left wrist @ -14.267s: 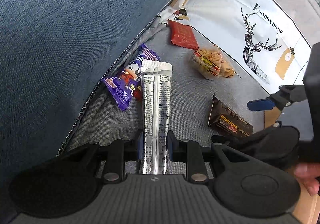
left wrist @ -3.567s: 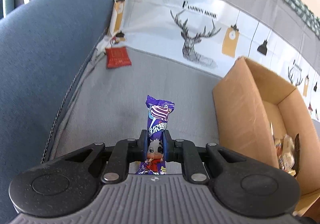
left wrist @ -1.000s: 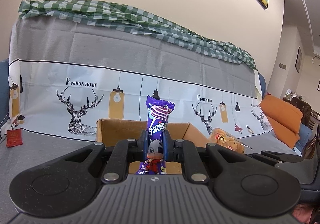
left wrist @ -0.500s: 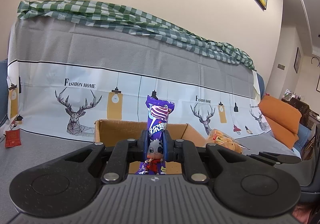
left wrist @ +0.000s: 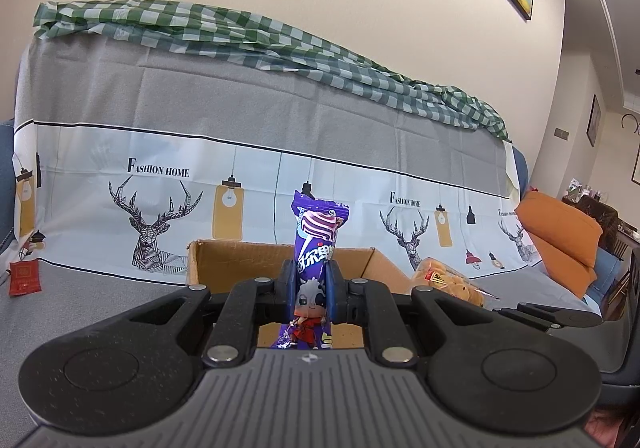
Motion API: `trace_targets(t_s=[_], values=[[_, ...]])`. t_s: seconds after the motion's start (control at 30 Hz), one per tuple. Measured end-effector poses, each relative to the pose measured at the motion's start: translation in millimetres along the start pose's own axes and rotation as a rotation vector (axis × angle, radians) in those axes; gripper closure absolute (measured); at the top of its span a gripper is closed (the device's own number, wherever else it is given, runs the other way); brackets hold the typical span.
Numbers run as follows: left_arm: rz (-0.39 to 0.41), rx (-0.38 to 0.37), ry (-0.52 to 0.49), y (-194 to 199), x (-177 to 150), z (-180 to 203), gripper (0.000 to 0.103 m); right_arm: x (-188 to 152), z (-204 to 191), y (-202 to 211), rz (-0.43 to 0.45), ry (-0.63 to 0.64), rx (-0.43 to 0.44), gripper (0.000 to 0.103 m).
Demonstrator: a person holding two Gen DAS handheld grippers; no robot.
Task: Organize snacks
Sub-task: 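Hold purple candy bar and cookie bag above the box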
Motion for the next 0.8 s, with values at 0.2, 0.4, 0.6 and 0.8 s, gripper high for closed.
trace_targets(t_s=[0.2,0.4,0.6,0.8], values=[[0.0,0.001,-0.001,-0.3,-0.1,0.3,0.087,0.1,0.1,0.1,0.001,0.0,0.0,0.04],[0.0,-0.002,-0.003,-0.8,0.7,4.1,0.087,0.0,0.8,-0.1,0.001,0.0,0.001,0.04],[0.0,-0.002,-0.002,-0.8,1.0,4.3,0.087,0.0,1.8,0.0,0.002,-0.001,0.001,0.04],[-0.002,-0.008,-0.005,-2.9,1.3,8.5,0.087,-0.1,1.9,-0.2,0.001,0.0,0.002,0.04]])
Point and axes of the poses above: each gripper's, at about its wrist camera, not at the fingertips, and y roughly against the way its jaws point, z to its right, x to its top, the point moved 9 cm from there along -y, roughly the way its jaws point, and after that the axes turned 9 degrees about -y, right-handed, at the moved point
